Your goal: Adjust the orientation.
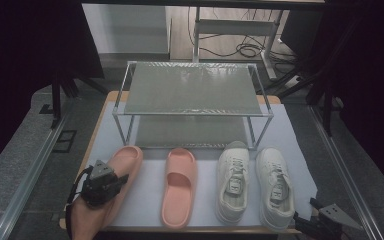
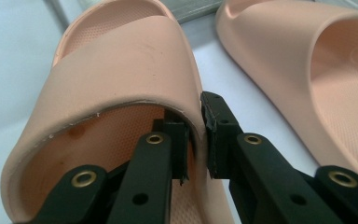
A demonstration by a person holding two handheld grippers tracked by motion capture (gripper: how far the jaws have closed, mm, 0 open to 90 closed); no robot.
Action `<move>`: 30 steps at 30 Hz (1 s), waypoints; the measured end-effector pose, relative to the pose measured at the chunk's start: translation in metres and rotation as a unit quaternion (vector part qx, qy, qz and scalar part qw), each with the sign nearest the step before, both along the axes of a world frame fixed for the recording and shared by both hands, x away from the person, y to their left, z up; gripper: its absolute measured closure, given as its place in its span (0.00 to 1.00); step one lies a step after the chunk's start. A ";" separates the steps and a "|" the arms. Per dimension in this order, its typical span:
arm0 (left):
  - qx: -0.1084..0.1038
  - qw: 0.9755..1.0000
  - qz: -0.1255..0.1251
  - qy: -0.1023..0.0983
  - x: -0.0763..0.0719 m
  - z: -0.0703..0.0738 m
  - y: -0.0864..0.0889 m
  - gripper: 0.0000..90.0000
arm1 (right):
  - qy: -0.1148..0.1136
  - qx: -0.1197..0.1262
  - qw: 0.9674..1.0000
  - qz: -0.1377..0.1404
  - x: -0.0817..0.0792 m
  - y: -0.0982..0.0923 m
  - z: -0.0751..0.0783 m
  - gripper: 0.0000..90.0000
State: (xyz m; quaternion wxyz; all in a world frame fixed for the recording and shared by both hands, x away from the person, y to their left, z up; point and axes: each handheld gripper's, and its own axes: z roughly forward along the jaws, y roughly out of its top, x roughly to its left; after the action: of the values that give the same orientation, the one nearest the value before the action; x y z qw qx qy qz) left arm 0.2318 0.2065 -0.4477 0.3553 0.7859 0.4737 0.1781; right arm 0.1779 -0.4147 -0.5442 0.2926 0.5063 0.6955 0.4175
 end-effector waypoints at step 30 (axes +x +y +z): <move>-0.020 1.000 0.001 -0.017 0.063 0.001 -0.054 0.89 | 0.001 -0.001 1.000 0.001 0.000 0.000 0.000 0.13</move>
State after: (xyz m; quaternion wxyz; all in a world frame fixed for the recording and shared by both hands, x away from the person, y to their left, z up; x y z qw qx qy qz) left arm 0.2946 0.1522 -0.4467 0.3783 0.7751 0.4722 0.1823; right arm 0.1779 -0.4149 -0.5442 0.2921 0.5056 0.6966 0.4170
